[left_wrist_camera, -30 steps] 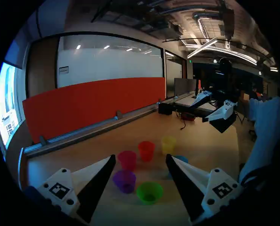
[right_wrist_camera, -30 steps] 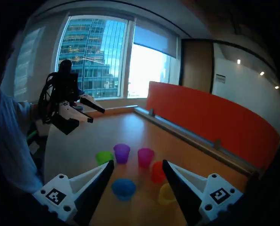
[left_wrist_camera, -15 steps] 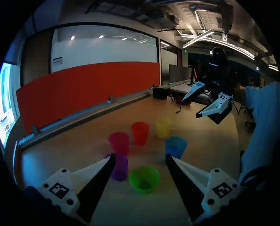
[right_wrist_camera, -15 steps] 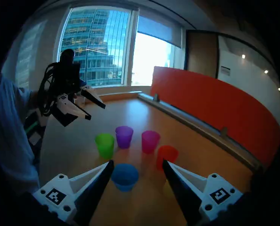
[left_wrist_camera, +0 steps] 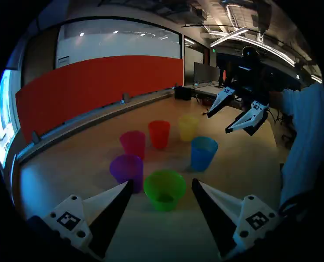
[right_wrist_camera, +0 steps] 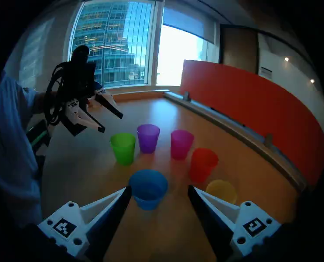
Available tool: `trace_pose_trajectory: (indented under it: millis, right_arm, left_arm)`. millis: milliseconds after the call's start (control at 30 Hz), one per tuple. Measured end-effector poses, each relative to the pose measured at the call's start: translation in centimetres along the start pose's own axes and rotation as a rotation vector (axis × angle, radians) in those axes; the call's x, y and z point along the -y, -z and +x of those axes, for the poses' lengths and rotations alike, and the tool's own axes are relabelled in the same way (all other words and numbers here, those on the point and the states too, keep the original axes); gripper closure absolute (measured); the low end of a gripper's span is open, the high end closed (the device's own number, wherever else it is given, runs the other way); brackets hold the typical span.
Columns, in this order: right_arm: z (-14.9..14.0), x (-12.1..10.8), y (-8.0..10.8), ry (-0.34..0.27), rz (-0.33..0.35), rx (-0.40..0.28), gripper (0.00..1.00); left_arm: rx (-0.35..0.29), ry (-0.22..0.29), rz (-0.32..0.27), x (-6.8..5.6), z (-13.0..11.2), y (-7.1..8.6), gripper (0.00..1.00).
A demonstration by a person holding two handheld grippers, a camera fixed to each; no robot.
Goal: Pour water
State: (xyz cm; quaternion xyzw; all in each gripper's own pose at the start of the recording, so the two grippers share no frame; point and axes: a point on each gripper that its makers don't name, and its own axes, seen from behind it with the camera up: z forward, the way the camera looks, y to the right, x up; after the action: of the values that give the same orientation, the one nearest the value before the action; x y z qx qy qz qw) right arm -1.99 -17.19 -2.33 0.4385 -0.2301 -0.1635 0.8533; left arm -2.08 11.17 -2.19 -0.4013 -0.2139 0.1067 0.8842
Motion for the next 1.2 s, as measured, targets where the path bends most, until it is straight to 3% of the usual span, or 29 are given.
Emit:
trace_pose_trajectory:
  millis: [300,633,1200]
  right_arm:
    - [-3.0,0.3,-1.4,0.014,0.009,0.056,0.00]
    - [-4.3,0.8,-3.2,0.020,0.031,0.079,0.00]
    - [-4.5,1.3,-6.6,0.018,0.062,0.091,0.00]
  left_arm:
    - [0.057,-0.016,-0.013,-0.5,-2.7,-0.9,0.01]
    - [0.099,-0.029,-0.021,-0.6,-4.3,-2.3,0.01]
    - [0.112,-0.008,-0.041,-0.3,-4.7,-5.0,0.01]
